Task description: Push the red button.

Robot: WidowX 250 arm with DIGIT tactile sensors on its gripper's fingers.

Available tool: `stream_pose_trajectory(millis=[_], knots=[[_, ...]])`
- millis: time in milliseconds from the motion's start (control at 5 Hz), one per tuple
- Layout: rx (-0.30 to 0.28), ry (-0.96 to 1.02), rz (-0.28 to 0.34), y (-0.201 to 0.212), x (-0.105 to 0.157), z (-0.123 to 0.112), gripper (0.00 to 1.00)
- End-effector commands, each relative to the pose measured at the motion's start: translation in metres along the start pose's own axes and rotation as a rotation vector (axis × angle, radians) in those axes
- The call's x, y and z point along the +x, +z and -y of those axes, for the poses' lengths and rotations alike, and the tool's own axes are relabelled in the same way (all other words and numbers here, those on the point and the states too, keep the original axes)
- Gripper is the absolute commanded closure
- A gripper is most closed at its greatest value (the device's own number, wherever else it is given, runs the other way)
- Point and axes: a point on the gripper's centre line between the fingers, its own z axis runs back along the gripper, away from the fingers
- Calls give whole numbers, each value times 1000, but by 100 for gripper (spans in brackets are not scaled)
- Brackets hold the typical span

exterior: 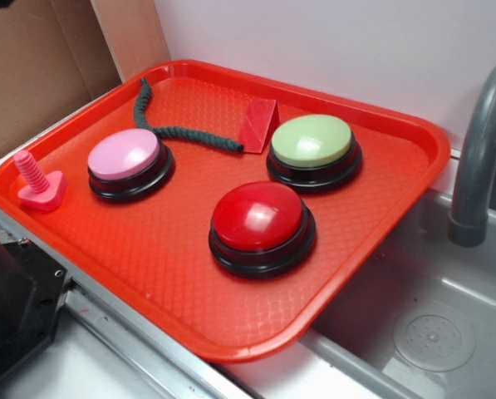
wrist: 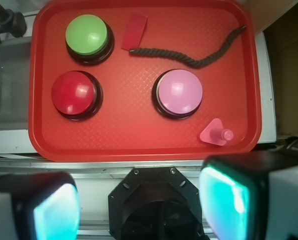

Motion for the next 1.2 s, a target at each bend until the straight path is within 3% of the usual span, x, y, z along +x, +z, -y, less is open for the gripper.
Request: stream_pose_trajectory(millis=[0,200,400,600,800,1000], knots=[[0,0,0,0,0,0,0],[165,-175,-13,-46,46,18,0],[208,-268,14,-87,84,31,0],[195,-403,-28,-118,101,55,0],[96,-458,130,-141,100,62,0],[96,-458,130,-141,100,62,0]])
